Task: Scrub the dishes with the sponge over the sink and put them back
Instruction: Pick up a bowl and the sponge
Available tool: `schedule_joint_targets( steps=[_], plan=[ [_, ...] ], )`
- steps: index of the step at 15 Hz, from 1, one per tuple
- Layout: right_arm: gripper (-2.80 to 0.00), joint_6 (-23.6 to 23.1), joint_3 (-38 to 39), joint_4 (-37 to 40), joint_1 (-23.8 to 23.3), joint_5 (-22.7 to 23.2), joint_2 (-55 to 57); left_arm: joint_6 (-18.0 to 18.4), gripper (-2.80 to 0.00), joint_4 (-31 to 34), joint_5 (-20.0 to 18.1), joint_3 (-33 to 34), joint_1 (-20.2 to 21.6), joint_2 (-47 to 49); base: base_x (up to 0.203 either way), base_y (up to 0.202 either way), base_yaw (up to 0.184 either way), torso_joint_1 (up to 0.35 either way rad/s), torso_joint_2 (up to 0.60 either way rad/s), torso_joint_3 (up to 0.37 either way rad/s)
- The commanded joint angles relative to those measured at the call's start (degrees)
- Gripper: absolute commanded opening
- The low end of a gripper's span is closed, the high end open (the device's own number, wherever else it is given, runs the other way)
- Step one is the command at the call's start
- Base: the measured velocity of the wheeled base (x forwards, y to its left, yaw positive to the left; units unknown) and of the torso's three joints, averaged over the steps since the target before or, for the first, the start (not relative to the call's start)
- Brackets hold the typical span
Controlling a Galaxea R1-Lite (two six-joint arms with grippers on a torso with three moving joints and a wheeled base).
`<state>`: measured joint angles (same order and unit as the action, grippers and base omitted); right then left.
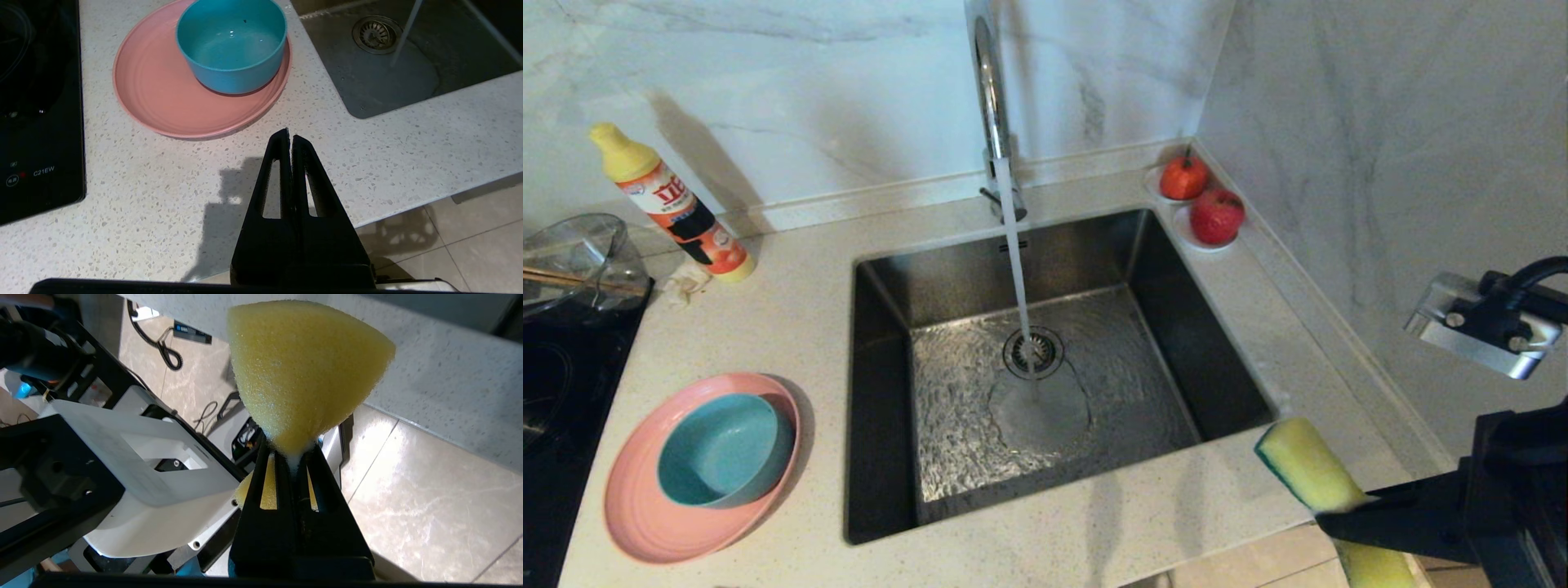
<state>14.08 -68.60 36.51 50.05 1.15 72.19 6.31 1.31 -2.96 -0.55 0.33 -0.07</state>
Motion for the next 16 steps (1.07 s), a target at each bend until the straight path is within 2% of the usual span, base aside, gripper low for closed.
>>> schedule_joint_targets(
  steps=[1,4,7,11,14,16],
  plan=[
    [-2.8,0.0,0.7,0.2,0.1,0.1,0.8,-0.2,-2.8,0.7,1.7,-0.3,0.0,0.1,0.0,0.0,0.0,0.0,0.0,0.0],
    [-2.8,0.0,1.1,0.2,0.0,0.0,1.4,1.1,-2.8,1.8,1.8,-0.7,0.0,0.1,0.0,0.0,0.0,0.0,0.0,0.0],
    [-2.8,0.1,2.8,-0.2,-0.2,0.4,0.7,0.9,-2.8,1.7,2.1,-2.2,0.0,0.2,0.0,0.0,0.0,0.0,0.0,0.0],
    [-2.8,0.1,2.2,-2.8,0.0,1.2,1.5,1.0,-2.8,3.5,4.5,-18.4,0.0,8.1,0.0,0.0,0.0,0.0,0.0,0.0],
    [-2.8,0.0,1.0,-3.1,0.0,1.1,1.5,2.0,-2.8,6.6,12.1,-32.7,0.4,20.7,0.0,0.0,0.0,0.0,0.0,0.0],
    [-2.8,0.0,0.8,-3.3,-0.4,1.1,1.7,4.1,-2.8,10.5,15.9,-41.3,0.4,29.1,0.0,0.0,0.0,0.0,0.0,0.0]
  ],
)
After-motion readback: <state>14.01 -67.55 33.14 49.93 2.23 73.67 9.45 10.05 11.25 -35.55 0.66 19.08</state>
